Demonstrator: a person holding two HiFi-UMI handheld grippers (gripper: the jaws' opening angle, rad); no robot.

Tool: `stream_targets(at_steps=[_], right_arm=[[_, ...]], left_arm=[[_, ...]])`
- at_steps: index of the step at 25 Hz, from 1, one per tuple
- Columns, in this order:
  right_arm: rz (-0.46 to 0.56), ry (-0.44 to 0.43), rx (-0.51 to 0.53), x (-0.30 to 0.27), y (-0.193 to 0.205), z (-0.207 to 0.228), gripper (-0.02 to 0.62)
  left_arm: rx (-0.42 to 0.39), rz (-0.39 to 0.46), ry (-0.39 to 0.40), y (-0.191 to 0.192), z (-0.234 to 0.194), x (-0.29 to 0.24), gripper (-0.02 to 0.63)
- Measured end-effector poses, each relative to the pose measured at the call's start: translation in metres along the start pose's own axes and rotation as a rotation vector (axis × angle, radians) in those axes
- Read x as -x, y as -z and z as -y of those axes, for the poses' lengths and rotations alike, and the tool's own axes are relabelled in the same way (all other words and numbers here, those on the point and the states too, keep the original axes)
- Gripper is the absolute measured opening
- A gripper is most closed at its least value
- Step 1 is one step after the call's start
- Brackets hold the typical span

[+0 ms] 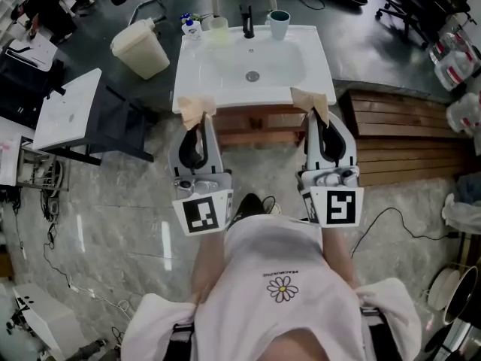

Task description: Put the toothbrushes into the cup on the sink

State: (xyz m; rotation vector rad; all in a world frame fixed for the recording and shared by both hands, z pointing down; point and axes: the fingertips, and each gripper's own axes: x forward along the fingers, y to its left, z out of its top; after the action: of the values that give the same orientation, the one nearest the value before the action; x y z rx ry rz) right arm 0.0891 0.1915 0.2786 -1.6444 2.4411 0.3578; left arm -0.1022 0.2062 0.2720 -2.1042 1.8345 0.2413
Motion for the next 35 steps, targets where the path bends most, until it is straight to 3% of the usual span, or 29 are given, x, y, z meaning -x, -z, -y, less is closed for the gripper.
stream_targets(at_steps=[6,14,18,26,35], right_arm=[[-0.031,0.015,-0.046,-0.001,0.013,0.008,0.021],[-0.039,0.006,-0.077,-0.01,0.023,0.01,0.021],[-0.042,0.013,-0.079,-0.026,0.032,0.018,0.021],[-0.058,0.045,-0.061,-0.093,0.057,0.048,0.021],[-0.064,0.084,-0.032,-0.216,0.075,0.071,0.021]], left_arm=[[-0.019,-0.027,-0.016,0.002,0.0,0.004,0.044],[-0.092,0.001,-0.036,-0.006,-0.014,-0.001,0.044],[-0.085,0.015,-0.032,0.0,-0.015,-0.019,0.044],[-0.044,0.029,-0.019,0.032,-0.031,-0.103,0.044],[-0.015,0.078,0.03,0.06,-0.068,-0.222,0.044]])
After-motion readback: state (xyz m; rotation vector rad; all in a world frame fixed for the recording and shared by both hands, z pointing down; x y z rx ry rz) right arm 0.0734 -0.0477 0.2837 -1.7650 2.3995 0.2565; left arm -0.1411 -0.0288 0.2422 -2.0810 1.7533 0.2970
